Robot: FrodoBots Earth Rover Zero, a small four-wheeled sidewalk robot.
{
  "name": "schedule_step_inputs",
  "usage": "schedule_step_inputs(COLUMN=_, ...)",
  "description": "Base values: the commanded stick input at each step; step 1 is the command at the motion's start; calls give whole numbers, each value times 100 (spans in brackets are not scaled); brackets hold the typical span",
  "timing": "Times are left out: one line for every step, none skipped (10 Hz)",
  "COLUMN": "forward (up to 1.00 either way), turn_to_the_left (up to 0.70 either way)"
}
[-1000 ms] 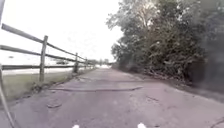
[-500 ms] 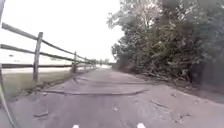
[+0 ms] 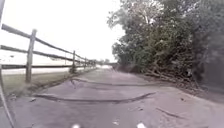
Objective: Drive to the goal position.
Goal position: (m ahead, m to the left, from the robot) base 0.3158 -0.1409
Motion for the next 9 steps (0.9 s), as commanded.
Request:
schedule_step_inputs(forward=54, turn_to_the_left=0)
schedule_step_inputs(forward=49, turn_to_the_left=0)
schedule_step_inputs(forward=45, turn_to_the_left=0)
schedule_step_inputs(forward=40, turn_to_the_left=0)
schedule_step_inputs(forward=36, turn_to_the_left=0)
schedule_step_inputs(forward=31, turn_to_the_left=0)
schedule_step_inputs(forward=27, turn_to_the_left=0)
schedule_step_inputs(forward=22, turn_to_the_left=0)
schedule_step_inputs(forward=18, turn_to_the_left=0)
